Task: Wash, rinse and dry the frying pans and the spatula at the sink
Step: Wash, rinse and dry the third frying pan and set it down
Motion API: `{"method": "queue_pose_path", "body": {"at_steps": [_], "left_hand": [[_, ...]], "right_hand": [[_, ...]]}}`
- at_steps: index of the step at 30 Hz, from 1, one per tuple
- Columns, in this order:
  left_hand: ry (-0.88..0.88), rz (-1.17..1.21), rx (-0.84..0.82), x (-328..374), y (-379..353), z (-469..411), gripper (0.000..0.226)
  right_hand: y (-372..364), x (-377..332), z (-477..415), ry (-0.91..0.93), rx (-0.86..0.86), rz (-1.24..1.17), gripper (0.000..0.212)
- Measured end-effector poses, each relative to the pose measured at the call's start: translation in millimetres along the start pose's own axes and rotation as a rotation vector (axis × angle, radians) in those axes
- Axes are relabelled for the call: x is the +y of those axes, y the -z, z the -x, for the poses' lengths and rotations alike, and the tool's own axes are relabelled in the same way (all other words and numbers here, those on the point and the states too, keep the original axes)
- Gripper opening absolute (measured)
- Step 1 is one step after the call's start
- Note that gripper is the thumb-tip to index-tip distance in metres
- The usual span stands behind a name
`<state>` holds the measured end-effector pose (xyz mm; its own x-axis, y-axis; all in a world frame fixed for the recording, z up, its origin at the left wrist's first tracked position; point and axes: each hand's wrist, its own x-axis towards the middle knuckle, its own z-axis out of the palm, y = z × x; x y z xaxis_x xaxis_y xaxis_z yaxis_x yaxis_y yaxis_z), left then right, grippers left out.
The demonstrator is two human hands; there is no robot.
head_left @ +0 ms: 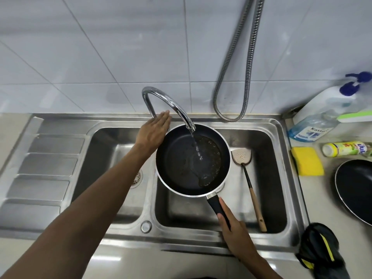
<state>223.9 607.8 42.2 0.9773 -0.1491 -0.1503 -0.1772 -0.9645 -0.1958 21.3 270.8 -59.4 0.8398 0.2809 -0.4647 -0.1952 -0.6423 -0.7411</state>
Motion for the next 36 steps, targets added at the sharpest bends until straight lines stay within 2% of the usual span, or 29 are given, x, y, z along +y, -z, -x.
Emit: {"method": "queue_pose_path", "body": {"at_steps": [4, 7, 12, 16, 20, 23, 27, 29, 30, 32, 34, 36], "left_hand": [[0.007, 0.101, -0.019, 14, 0, -25, 0.059], [0.015, 0.055, 0.001, 20, -2, -32, 0.056], [0.0, 0.028, -0.008, 17, 1, -47, 0.075], [-0.013, 0.003, -0.013, 13, -7, -62, 0.092], [-0.022, 0.057, -0.025, 13, 1, -59, 0.1], [0.112, 0.185, 0.045, 29, 5, -36, 0.089], [0.302, 0.487, 0.361, 78, -4, 46, 0.055], [0.393, 0.668, 0.427, 115, -19, 97, 0.036], [0.446, 0.754, 0.401, 136, -29, 120, 0.028], [0.56, 0.949, 0.226, 175, -51, 158, 0.019], [0.646, 1.16, -0.002, 208, -65, 176, 0.023], [0.658, 1.325, -0.191, 232, -68, 177, 0.032]], "right_hand": [[1, -3, -2, -0.014, -0.001, -0.018, 0.052], [3, -5, -2, -0.018, 0.002, -0.01, 0.052], [4, -7, -5, -0.056, -0.002, -0.002, 0.053], [0, 2, -3, -0.006, 0.014, -0.01, 0.05], [-2, 8, -2, -0.003, 0.032, 0.004, 0.047], [2, -2, 1, 0.004, 0.01, -0.003, 0.051], [3, -6, 5, -0.076, 0.032, -0.061, 0.05], [0, -3, 5, -0.093, 0.069, -0.044, 0.042], [-1, -3, 6, -0.096, 0.086, -0.026, 0.035], [-2, -3, 8, -0.098, 0.102, 0.002, 0.024], [0, -5, 9, -0.096, 0.09, 0.024, 0.018], [2, -6, 10, -0.087, 0.088, 0.031, 0.014]]}}
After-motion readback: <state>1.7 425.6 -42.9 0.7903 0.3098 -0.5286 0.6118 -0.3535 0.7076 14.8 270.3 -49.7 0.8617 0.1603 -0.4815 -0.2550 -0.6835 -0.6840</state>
